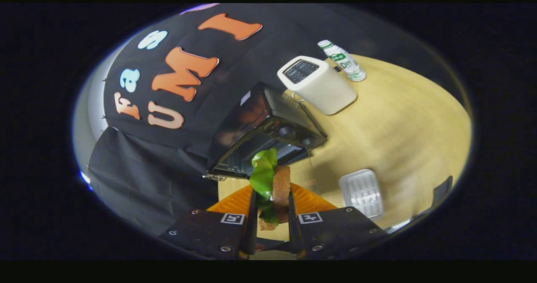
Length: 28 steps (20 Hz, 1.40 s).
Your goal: Open the toaster oven, put the food inside, and close the toaster oven door.
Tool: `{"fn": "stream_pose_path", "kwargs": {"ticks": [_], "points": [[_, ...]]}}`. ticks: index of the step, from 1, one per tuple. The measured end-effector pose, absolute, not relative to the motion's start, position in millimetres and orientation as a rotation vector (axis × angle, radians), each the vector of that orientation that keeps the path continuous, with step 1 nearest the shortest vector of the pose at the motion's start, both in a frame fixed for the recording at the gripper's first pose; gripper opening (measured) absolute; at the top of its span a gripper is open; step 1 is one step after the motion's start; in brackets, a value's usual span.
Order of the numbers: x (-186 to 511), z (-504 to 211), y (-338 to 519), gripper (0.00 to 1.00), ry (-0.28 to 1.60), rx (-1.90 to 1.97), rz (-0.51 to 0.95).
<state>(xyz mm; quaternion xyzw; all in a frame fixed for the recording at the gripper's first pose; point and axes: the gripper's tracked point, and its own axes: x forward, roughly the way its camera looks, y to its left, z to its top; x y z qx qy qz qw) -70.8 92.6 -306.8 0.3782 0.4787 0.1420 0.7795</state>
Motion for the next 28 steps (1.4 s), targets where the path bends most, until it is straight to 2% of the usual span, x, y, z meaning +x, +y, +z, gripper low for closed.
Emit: {"fn": "stream_pose_path", "kwargs": {"ticks": [5, 14, 22, 25, 28], "points": [[-39.4, -330.7, 160.8, 0.32, 1.010, 0.947, 0.310], [28.7, -375.8, 220.0, 0.32, 0.875, 1.117, 0.190], [62.5, -400.7, 221.5, 0.32, 0.749, 1.058, 0.085], [67.6, -398.4, 217.4, 0.32, 0.692, 0.848, 0.098], [70.1, -407.9, 210.6, 0.45, 0.700, 0.554, 0.088]]}}
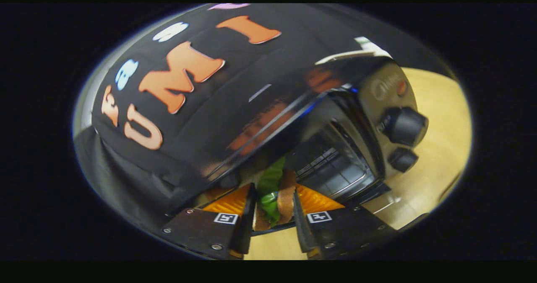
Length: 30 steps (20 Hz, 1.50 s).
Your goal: Open the toaster oven, put the food inside, and close the toaster oven door.
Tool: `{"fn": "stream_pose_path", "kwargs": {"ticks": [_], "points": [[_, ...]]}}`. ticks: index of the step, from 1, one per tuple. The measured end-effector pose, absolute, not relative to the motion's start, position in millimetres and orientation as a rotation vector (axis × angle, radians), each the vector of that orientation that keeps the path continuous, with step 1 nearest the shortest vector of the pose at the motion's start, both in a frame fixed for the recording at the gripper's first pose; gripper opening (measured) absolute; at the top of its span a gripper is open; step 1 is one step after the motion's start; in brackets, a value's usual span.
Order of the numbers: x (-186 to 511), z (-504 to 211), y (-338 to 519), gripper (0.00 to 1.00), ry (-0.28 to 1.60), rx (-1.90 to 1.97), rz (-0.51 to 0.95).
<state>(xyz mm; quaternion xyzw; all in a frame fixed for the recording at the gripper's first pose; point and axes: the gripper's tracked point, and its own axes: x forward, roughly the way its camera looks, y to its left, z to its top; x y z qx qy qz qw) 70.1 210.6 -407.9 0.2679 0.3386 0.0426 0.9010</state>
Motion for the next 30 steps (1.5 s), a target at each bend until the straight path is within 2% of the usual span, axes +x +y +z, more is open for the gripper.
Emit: {"fn": "stream_pose_path", "kwargs": {"ticks": [1, 5, 7, 10, 19, 30], "points": [[71.9, -407.1, 206.2, 0.56, 0.701, 0.478, 0.094], [62.4, -414.0, 194.8, 0.78, 0.734, 0.297, 0.111], [50.7, -410.8, 189.3, 0.85, 0.760, 0.270, 0.119], [27.8, -396.5, 179.3, 0.88, 0.783, 0.230, 0.148], [-85.9, -383.4, 185.4, 0.89, 0.945, 0.135, 0.373], [-172.5, -437.1, 175.1, 0.90, 1.200, -0.013, 0.441]]}}
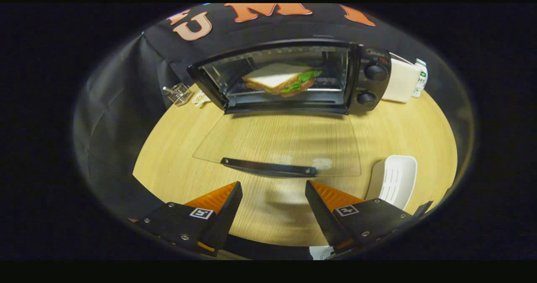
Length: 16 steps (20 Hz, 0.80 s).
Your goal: Open the toaster oven, put the food inside, and close the toaster oven door.
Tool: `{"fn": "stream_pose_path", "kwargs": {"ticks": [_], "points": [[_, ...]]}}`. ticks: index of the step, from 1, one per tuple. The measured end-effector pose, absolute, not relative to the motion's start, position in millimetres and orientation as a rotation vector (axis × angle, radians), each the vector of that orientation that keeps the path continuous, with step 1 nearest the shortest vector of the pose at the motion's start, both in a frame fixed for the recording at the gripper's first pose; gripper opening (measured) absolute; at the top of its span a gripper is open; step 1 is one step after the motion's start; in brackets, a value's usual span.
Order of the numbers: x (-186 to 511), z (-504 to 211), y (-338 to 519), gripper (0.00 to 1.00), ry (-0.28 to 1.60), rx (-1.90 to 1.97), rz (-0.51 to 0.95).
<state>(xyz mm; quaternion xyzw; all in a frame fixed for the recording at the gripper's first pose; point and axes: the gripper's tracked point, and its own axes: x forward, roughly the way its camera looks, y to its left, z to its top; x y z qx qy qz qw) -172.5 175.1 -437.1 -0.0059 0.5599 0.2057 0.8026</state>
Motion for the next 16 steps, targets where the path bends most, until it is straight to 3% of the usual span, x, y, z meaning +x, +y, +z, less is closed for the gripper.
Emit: {"fn": "stream_pose_path", "kwargs": {"ticks": [7, 16], "points": [[-166.4, -470.5, 182.7, 0.90, 1.269, -0.072, 0.405], [-156.4, -455.8, 187.1, 0.90, 1.309, -0.038, 0.369]]}}
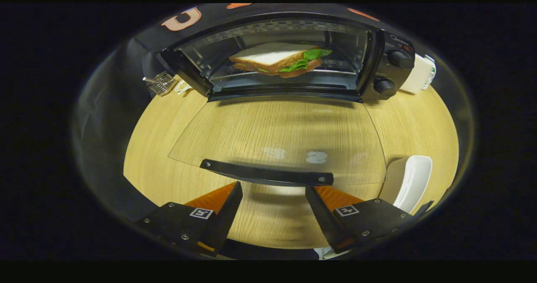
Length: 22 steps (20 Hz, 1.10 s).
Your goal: Open the toaster oven, put the food inside, and close the toaster oven door.
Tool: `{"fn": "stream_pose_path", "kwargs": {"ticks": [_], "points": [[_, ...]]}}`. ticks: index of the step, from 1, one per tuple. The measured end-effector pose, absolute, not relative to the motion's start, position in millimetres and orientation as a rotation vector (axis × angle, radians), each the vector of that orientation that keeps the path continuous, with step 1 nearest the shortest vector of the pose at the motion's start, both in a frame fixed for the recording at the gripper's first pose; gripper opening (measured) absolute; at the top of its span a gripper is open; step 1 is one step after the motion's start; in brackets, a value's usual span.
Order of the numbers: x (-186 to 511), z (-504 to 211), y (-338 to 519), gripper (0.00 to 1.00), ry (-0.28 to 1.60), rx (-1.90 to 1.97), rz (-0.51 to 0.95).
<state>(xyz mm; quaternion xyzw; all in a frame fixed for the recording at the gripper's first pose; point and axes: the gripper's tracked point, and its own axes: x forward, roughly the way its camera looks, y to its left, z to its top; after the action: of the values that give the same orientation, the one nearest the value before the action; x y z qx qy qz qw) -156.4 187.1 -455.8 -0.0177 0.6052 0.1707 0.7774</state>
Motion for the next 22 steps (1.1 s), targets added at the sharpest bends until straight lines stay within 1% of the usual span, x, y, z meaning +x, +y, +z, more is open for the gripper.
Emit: {"fn": "stream_pose_path", "kwargs": {"ticks": [5, 10, 22], "points": [[-138.6, -421.2, 191.2, 0.90, 1.211, -0.077, 0.391], [-97.4, -392.0, 203.9, 0.90, 1.120, -0.076, 0.384], [-29.9, -357.2, 215.6, 0.89, 1.015, -0.030, 0.343]]}}
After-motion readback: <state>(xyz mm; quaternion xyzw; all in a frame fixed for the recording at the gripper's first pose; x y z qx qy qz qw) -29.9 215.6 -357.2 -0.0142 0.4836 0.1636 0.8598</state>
